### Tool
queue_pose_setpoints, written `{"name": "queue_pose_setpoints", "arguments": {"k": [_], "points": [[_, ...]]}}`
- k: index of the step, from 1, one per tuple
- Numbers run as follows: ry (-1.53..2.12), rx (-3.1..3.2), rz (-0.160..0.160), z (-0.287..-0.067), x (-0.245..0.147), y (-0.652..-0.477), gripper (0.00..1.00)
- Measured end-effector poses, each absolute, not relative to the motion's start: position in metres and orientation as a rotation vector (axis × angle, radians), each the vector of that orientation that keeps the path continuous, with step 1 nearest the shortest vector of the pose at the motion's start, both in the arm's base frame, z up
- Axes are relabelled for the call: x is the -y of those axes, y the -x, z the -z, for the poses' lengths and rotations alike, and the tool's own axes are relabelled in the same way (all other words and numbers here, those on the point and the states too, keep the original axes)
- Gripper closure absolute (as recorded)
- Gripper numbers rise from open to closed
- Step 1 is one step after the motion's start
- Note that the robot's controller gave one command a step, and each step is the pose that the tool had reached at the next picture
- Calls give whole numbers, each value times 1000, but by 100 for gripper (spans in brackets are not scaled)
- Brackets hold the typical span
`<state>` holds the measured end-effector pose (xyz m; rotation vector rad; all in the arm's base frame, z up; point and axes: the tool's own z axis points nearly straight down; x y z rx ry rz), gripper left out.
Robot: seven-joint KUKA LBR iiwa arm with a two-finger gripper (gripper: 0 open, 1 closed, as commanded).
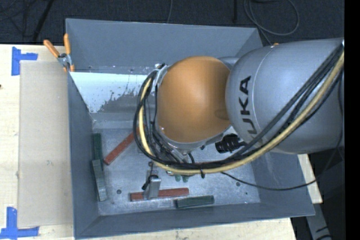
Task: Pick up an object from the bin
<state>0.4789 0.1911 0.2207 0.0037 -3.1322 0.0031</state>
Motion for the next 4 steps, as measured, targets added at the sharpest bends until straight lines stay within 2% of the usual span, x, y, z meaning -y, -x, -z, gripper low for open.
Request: {"name": "queue_pose_setpoints", "arguments": {"k": [1, 2, 3, 4], "points": [[-199, 3139, 0, -67, -105, -482, 0], [-318, 3130, 6, -101, -167, -470, 0], [-199, 3136, -2, -118, -121, -478, 0], [172, 3145, 2, -71, -134, -472, 0]]}}
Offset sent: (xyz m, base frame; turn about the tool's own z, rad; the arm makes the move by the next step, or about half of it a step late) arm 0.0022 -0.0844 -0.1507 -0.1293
